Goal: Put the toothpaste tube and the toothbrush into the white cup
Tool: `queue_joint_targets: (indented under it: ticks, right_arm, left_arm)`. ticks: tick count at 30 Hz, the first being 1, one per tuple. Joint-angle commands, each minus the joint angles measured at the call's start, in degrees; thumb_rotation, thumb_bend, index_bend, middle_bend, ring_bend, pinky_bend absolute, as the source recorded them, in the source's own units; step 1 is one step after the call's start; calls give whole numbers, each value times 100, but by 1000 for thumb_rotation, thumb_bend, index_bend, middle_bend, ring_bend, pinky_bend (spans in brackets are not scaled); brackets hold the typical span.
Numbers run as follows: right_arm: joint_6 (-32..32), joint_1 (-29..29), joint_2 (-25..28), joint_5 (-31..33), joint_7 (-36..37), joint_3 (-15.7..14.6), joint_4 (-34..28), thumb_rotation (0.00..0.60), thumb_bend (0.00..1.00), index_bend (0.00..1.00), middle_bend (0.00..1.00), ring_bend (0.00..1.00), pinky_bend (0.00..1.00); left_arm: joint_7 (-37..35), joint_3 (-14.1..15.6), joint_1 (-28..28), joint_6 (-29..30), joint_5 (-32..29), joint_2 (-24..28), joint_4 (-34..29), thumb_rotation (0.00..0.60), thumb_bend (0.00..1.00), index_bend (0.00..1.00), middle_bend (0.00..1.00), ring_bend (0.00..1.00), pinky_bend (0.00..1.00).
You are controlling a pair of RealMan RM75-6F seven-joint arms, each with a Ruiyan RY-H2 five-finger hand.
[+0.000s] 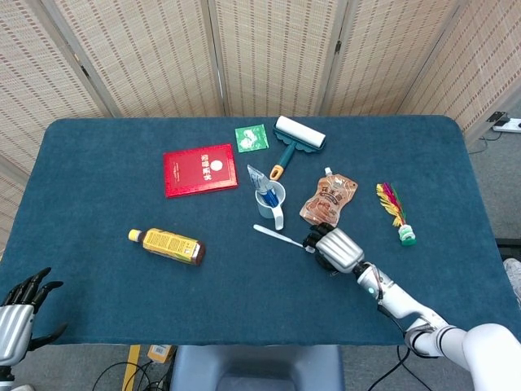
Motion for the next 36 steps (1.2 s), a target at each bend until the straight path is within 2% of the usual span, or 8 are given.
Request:
queue_joint_targets:
  ticks: [1,10,13,17,21,26,36]
  right_arm:
    - [139,1,1,-191,41,-145,-100,600,442,364,373,174,220]
    - [678,34,119,-779,15,-421,-883,600,442,364,373,174,220]
    - [715,60,146,-769,-114,-339,-1008,600,442,364,373,174,220]
    - [442,181,140,-508,-412,-57,-1076,600,442,364,392,173,218]
    - [232,339,19,-322,-694,215,-1014,600,464,364,393,174,207]
    - [-126,548,-262,-102,-912,444,-727,600,549,364,393,166,194]
    - [-361,693,-772,4,-1153,472,-78,600,622,364,393,126,95]
  left_arm:
    - [-15,4,14,-6,-23,-1,23,600,221,268,106,139,201]
    - [-37,2,1,-2,27,-36,54,600,221,268,106,139,201]
    - [-48,0,12,10,16,-24,57,600,221,268,106,139,201]
    - [-53,4,18,13,22,-25,52,600,222,268,106,139,201]
    - [-51,12,28,34,48,-27,46,600,221,268,106,139,201]
    - [-65,14,48,49,34,-6,51,600,221,268,106,139,201]
    - [-145,21,85,37,-23,-24,141,600,221,268,106,138,201]
